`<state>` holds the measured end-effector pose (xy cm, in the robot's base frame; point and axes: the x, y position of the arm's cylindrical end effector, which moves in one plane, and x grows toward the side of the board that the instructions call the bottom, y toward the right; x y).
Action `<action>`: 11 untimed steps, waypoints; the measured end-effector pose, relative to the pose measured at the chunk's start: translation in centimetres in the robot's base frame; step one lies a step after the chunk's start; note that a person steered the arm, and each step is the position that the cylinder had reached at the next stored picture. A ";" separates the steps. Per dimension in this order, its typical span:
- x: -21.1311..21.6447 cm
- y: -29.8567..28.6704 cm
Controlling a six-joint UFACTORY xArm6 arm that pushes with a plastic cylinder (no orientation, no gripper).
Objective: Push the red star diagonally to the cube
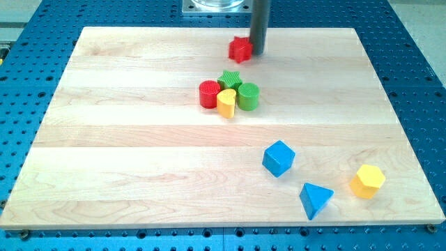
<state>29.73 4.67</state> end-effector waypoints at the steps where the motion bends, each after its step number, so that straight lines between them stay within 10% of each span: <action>1: 4.3 -6.6; 4: -2.4 -3.6; 6: 0.6 -16.5; 11: 15.5 -18.8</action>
